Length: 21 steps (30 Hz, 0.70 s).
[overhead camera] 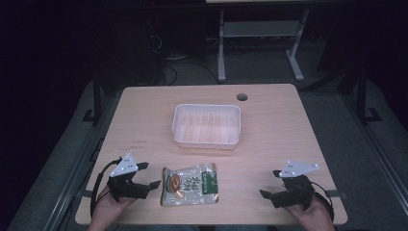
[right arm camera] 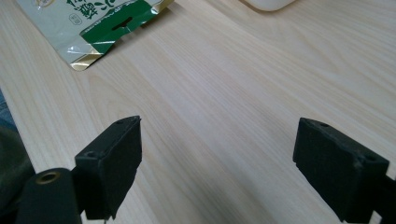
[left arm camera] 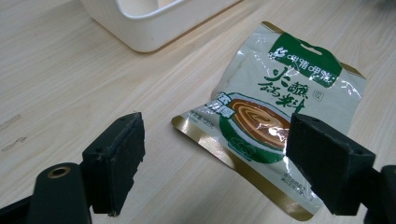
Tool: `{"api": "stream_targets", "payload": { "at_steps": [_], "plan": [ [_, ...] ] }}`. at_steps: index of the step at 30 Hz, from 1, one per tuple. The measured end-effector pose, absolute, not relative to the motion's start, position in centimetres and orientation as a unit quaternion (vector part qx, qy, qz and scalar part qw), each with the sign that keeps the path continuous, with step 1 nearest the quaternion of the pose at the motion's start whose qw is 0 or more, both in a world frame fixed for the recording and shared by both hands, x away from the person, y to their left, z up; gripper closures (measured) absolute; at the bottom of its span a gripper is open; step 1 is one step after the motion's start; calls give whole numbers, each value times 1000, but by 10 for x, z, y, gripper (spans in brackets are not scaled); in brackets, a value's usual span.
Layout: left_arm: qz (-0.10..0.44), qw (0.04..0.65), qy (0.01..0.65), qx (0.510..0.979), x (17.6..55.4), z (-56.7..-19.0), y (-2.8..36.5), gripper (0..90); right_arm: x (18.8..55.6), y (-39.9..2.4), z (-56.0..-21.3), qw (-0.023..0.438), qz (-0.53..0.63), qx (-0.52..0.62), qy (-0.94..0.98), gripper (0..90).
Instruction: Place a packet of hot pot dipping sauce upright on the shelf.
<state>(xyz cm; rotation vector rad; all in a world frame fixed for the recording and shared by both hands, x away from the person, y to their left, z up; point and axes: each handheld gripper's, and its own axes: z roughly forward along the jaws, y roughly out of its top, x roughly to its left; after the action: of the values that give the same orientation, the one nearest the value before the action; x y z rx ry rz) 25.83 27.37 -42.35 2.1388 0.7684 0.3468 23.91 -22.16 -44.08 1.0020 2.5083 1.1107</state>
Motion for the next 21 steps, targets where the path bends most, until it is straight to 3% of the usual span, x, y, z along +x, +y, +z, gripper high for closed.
{"api": "stream_targets", "payload": {
  "at_steps": [13, 21],
  "plan": [
    [123, 415, 294, 852, 259, -423, 271, 277, 245, -208, -437, 77, 391, 346, 850, 214],
    [115, 420, 283, 855, 264, -423, 260, 335, 259, -178, -430, 34, 372, 350, 859, 262]
  ]
}}
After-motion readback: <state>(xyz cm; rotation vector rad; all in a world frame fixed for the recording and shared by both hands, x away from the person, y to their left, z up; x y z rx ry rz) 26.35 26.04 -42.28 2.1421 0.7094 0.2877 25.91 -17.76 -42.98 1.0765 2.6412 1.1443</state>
